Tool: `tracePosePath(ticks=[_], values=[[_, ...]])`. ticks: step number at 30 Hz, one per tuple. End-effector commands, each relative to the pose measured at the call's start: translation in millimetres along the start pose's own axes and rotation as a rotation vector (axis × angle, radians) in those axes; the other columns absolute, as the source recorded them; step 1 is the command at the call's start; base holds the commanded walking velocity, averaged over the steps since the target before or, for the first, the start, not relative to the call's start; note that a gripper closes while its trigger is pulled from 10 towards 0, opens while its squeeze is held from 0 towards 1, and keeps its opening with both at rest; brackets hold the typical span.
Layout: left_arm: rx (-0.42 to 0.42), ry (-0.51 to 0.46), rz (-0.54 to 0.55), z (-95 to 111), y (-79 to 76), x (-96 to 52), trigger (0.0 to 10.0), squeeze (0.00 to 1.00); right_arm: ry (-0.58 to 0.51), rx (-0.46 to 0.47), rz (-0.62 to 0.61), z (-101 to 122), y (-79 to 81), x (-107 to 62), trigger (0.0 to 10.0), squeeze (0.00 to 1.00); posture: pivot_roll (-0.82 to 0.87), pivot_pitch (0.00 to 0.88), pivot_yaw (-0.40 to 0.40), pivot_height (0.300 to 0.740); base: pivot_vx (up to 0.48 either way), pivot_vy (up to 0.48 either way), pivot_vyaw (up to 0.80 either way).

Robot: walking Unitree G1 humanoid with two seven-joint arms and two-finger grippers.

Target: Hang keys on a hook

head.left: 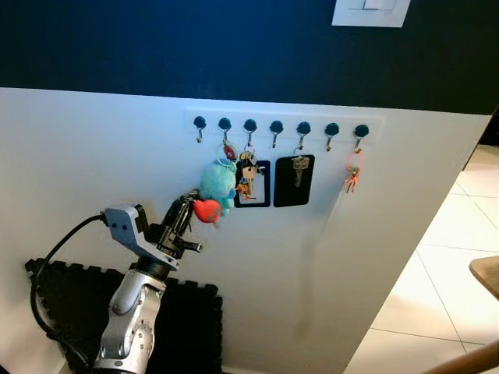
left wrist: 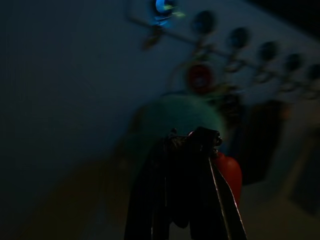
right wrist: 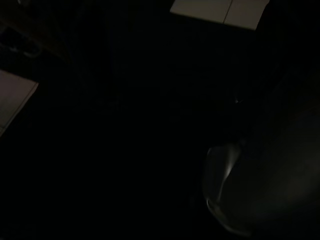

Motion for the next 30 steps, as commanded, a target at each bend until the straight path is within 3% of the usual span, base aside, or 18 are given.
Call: tracePosePath(ticks=[1,2,3,4,8,13,15,16,17,21,27,30], values=[[-0.019,-0.002,-0.043,3.5,-8.7,2.2,10.0,0.00,-0.167,0.058,-0.032,34.4,-6.5,-0.7,10.0,0.00,0.06,0.097,-0.001,0.740,0.000,0.000,0.00],[-0.019,-0.002,-0.043,3.5,-8.7,2.2,10.0,0.00,-0.167,0.058,-0.032,34.4,-6.5,-0.7,10.0,0.00,0.06,0.097,-0.001,0.740,0.000,0.000,0.00],[-0.024,-0.003,-0.052,5.3,-9.7,3.4,10.0,0.00,-0.300,0.052,-0.061,64.0,-12.9,-4.6,10.0,0.00,0.06,0.096,0.000,0.740,0.000,0.000,0.00],[-0.024,-0.003,-0.052,5.3,-9.7,3.4,10.0,0.00,-0.300,0.052,-0.061,64.0,-12.9,-4.6,10.0,0.00,0.06,0.096,0.000,0.740,0.000,0.000,0.00],[-0.007,0.007,-0.067,9.5,-7.0,3.2,10.0,0.00,-0.598,0.011,-0.109,133.5,-26.0,-25.0,10.0,0.00,0.05,0.096,-0.003,0.740,0.000,0.000,0.00],[-0.012,-0.014,-0.044,18.2,-0.2,2.9,10.0,0.00,-0.743,0.017,-0.099,164.5,-29.3,-40.3,10.0,0.00,0.06,0.094,-0.005,0.740,0.000,0.000,0.00],[-0.018,-0.041,-0.044,28.0,1.0,6.7,10.0,0.00,-0.889,0.004,-0.056,190.8,-23.3,-58.6,10.0,0.00,0.06,0.092,-0.011,0.740,0.000,0.000,0.00],[-0.018,-0.041,-0.044,28.0,1.0,6.7,10.0,0.00,-0.889,0.004,-0.056,190.8,-23.3,-58.6,10.0,0.00,0.06,0.092,-0.011,0.740,0.000,0.000,0.00],[-0.032,-0.058,-0.051,33.9,0.4,10.4,10.0,0.00,-0.996,-0.021,-0.032,206.2,-17.2,-73.5,10.0,0.00,0.06,0.092,-0.009,0.740,0.000,0.000,0.00],[-0.084,-0.085,-0.054,41.3,1.0,17.6,10.0,0.00,-1.156,-0.072,0.026,225.3,-4.6,-99.1,10.0,0.00,0.06,0.092,-0.009,0.740,0.000,0.000,0.00],[-0.112,-0.092,-0.085,42.6,-5.2,25.2,10.0,0.00,-1.232,-0.118,0.056,234.6,3.9,-113.9,10.0,0.00,0.05,0.091,-0.009,0.740,0.000,0.000,0.00],[-0.203,-0.091,-0.128,40.6,-17.0,33.9,10.0,0.00,-1.293,-0.099,0.046,246.7,1.9,-127.0,10.0,0.00,0.05,0.091,-0.005,0.740,0.000,0.000,0.00]])
Point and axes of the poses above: a point about 5 cm out from each wrist's last joint towards the gripper, its own x axis pointing out of the wrist towards the gripper, its own z axis along the axis of the wrist's last joint, y = z × x, the point moved 6 cm from there along x, pointing out of the wrist towards the gripper, and after that the axes turned 10 degrees about -x, right-handed, at the moved point
